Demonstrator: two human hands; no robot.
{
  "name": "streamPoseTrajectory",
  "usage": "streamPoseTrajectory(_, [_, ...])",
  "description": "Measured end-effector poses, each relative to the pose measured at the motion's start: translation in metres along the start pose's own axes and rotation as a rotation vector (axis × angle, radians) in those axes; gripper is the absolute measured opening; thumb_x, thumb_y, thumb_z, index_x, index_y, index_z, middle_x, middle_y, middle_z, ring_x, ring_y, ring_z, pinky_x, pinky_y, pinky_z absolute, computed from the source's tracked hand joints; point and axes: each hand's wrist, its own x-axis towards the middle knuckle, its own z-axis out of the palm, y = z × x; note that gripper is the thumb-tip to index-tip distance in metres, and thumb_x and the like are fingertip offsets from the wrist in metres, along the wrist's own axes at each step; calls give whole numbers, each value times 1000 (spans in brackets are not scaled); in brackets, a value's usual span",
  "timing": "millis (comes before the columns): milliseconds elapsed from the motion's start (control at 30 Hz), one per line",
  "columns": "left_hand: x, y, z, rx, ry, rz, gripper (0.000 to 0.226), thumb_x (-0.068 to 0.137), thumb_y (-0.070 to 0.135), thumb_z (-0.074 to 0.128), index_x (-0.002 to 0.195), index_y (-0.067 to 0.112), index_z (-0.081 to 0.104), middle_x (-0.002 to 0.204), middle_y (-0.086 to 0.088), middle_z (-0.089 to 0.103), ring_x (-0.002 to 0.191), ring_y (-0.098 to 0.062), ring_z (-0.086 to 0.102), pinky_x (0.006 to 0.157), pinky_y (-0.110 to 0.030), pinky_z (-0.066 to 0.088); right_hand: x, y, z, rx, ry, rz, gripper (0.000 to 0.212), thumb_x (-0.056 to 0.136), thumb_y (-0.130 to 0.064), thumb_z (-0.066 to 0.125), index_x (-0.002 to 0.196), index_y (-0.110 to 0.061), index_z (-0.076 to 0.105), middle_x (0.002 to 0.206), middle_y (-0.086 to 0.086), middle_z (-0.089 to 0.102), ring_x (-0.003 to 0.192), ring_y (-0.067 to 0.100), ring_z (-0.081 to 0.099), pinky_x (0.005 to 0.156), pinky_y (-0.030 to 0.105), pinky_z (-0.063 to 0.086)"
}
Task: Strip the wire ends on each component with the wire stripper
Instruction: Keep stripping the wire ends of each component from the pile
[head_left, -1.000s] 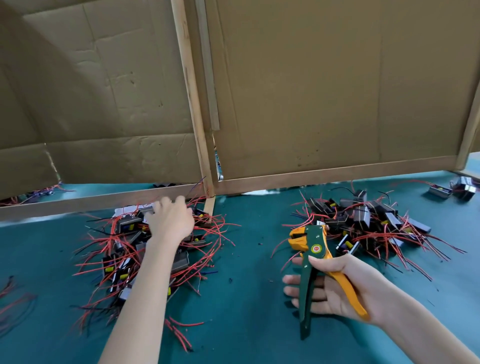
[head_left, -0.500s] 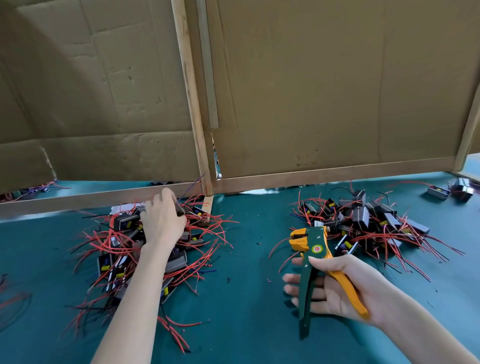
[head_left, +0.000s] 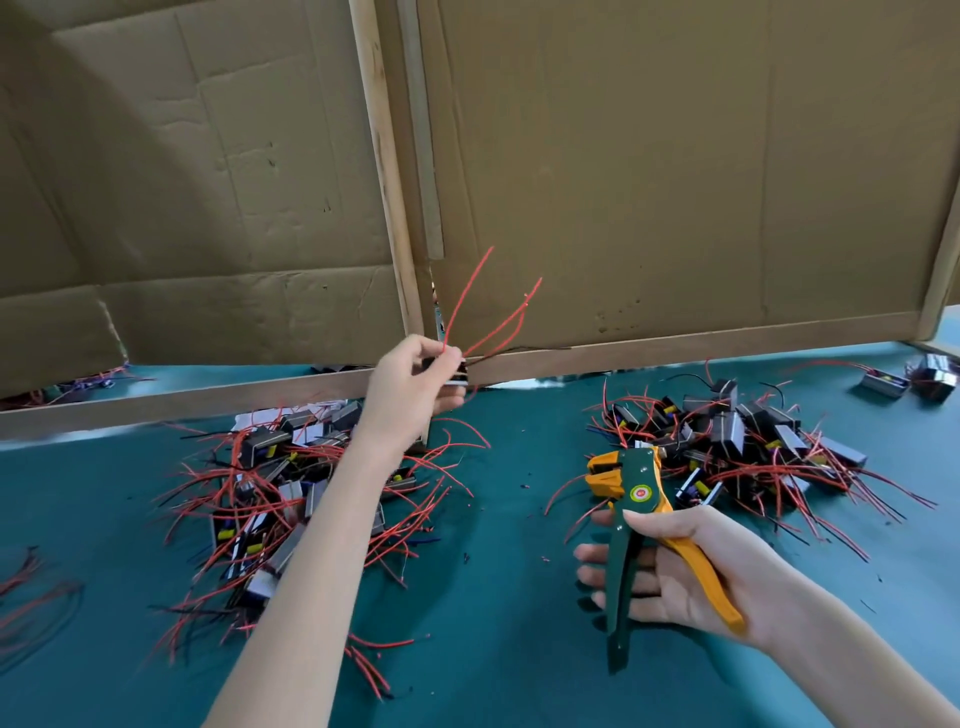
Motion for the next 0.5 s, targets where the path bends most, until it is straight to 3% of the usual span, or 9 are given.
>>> streamPoseTrajectory(100, [-1,-10,14,-105,-35,-120,17,96,20,56,84,8,53,94,-12,50,81,-24,60,61,-22,58,0,0,0,-1,7,-4,54,77,-10,58,131,-1,53,111,34,65,89,47,69,70,56,58])
streamPoseTrajectory(333, [-13,-33,34,-86,-134,-333,20,101,20,46,87,6,44,89,-14,59,60,-22,60,55,-32,58,2,-1,-2,14,15,-17,55,77,-10,57,132,-2,51,111,34,65,90,47,69,71,57,58])
streamPoseTrajectory(400, [-14,-36,35,-65,-161,-407,18,102,22,44,92,7,45,89,-12,60,61,-22,59,66,-38,58,3,-1,-3,16,14,-18,56,77,-10,57,132,-2,51,111,34,65,90,47,69,72,57,58])
streamPoseTrajectory(500, [-14,-39,32,-65,-240,-491,17,96,22,57,97,7,48,89,-7,58,63,-21,59,79,-42,56,3,-2,-4,18,10,-22,56,76,-10,57,131,-2,51,111,34,65,90,47,69,71,56,58])
